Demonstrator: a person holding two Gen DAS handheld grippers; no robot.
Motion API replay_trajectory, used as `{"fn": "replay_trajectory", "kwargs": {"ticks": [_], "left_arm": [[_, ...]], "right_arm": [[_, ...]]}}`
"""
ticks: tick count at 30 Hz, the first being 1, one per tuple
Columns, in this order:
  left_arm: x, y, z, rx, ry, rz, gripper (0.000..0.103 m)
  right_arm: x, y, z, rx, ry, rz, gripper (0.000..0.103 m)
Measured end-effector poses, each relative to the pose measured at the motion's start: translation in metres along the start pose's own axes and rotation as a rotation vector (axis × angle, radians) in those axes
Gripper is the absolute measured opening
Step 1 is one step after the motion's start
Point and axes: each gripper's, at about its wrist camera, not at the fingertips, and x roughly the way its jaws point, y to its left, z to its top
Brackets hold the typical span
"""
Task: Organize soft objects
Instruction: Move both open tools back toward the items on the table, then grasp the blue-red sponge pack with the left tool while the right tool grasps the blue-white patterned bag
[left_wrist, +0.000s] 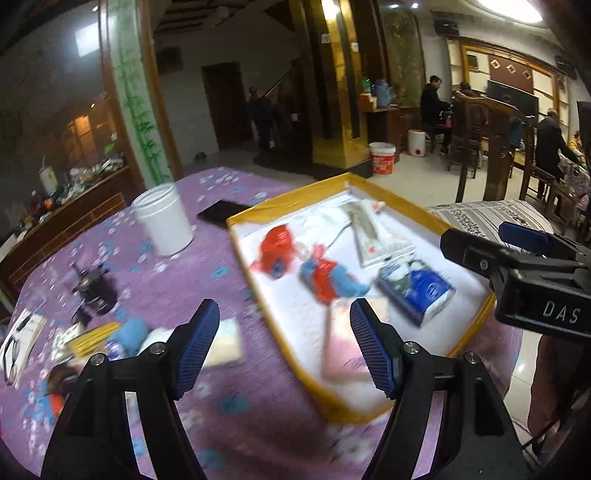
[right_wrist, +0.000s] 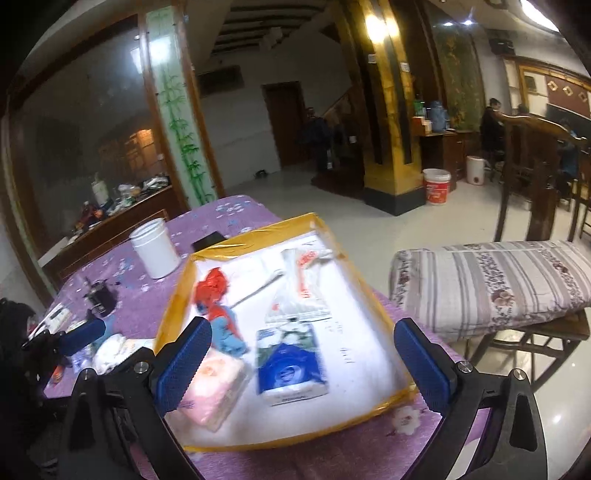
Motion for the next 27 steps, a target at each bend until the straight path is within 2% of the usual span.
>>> {"fn": "replay_trajectory", "kwargs": {"ticks": [6, 8, 13, 16, 19, 23, 25, 27], "left_arm": [[-0.022, 0.071, -0.021, -0.13, 0.049, 0.026, 0.073], [-0.029, 0.104, -0.033, -0.194, 0.065, 0.072, 0.073], [-0.038, 0.192, -0.066, -0.373, 0.122, 0.219, 0.073], [-0.043, 0.234, -0.09, -0.492, 0.158, 0.251, 0.073], [-0.056, 0.256, -0.11, -0.559, 0.135, 0.235, 0.073], [-0.079, 0.26, -0.118, -0.541, 0.028, 0.235, 0.073], [-0.089, 0.261, -0.119, -0.529, -0.014, 0.233, 0.082], [-0.099, 0.263, -0.12, -0.532, -0.057, 0.244, 0.084]], "right_arm": [[0.004, 0.047, 0.001, -0.116, 0.09, 0.128, 0.1], [0.005, 0.068, -0.001, -0.158, 0.129, 0.206, 0.095], [0.013, 0.13, -0.013, -0.255, 0.261, 0.381, 0.097], [0.023, 0.162, -0.026, -0.312, 0.346, 0.425, 0.097], [0.028, 0.189, -0.04, -0.365, 0.387, 0.461, 0.097], [0.025, 0.203, -0.049, -0.357, 0.397, 0.504, 0.097], [0.011, 0.215, -0.051, -0.45, 0.323, 0.466, 0.097], [0.0, 0.224, -0.052, -0.504, 0.281, 0.47, 0.1]]}}
